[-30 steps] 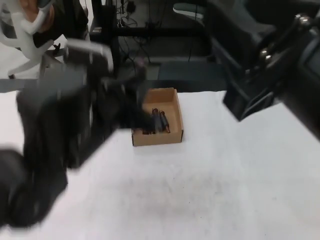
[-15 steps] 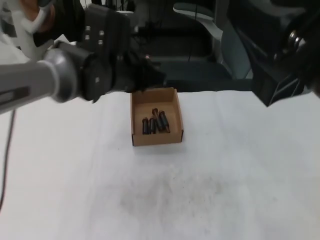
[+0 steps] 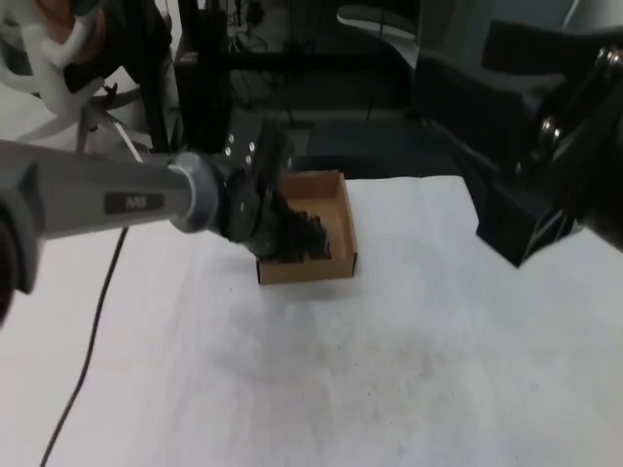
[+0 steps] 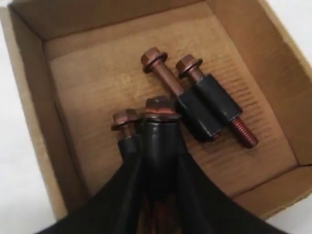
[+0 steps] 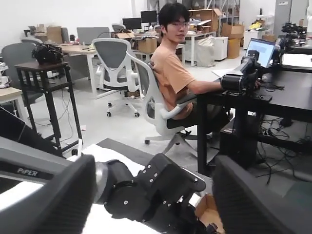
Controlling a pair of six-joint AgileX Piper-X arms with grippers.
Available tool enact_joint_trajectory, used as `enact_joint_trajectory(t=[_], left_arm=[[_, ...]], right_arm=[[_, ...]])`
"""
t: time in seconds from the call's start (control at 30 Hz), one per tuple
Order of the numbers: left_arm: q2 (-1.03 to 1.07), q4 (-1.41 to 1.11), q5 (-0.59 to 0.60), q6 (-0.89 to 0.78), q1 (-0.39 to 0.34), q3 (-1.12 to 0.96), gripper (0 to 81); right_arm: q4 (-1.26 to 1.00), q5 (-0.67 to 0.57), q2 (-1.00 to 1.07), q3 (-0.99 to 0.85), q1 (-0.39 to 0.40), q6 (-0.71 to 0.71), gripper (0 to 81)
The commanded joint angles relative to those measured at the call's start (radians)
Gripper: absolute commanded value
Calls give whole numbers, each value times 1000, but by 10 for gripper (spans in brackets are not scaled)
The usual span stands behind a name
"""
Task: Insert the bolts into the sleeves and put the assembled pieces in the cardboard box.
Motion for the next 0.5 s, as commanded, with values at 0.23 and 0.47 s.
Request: enact_joint_trajectory(t=[0.23, 0.47], left_arm=[[-5, -34, 55, -7, 7, -22, 700], [-119, 18, 55, -30, 6, -22, 700]], right_arm=[[8, -34, -6, -12, -5, 44, 630], [20, -4, -16, -12, -5, -25, 630]])
